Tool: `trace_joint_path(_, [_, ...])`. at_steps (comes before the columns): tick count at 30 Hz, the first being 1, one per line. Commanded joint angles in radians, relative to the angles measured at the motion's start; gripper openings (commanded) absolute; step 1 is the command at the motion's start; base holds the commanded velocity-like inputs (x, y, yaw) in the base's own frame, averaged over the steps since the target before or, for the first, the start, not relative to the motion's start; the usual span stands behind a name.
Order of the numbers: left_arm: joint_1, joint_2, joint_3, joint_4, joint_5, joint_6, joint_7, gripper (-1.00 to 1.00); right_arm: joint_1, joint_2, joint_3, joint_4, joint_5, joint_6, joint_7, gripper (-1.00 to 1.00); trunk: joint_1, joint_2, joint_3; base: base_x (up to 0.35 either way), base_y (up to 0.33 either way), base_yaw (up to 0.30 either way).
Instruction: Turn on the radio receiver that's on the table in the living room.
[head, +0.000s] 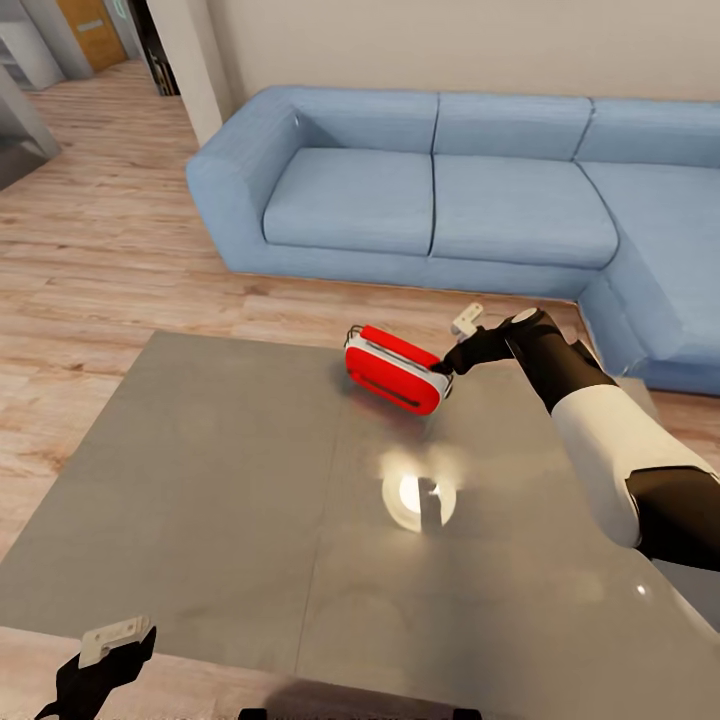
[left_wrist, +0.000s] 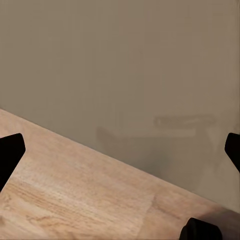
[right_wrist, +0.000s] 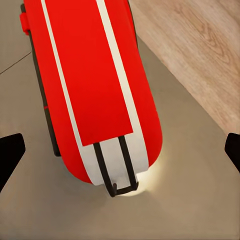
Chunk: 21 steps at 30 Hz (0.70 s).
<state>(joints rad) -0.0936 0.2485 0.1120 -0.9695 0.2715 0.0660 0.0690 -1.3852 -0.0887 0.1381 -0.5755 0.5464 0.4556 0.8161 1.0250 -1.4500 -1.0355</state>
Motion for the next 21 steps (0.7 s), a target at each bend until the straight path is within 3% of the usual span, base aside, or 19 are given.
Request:
trace_joint_path(1, [0.0, 0.0, 0.0, 0.0, 0.0, 0.0, 0.0, 1.0, 0.0, 0.0, 0.0, 0.0, 0.001, 0.0, 0.0, 1.0, 0.0, 0.0, -0.002, 0.0, 0.0, 0.0])
trace_joint_path(21, [0.0, -0.001, 0.0, 0.0, 0.0, 0.0, 0.0, 1.0, 0.0, 0.006, 0.003, -0.015, 0.003, -0.003, -0.001, 1.0, 0.0, 0.0, -0.015, 0.0, 0.0, 0.0])
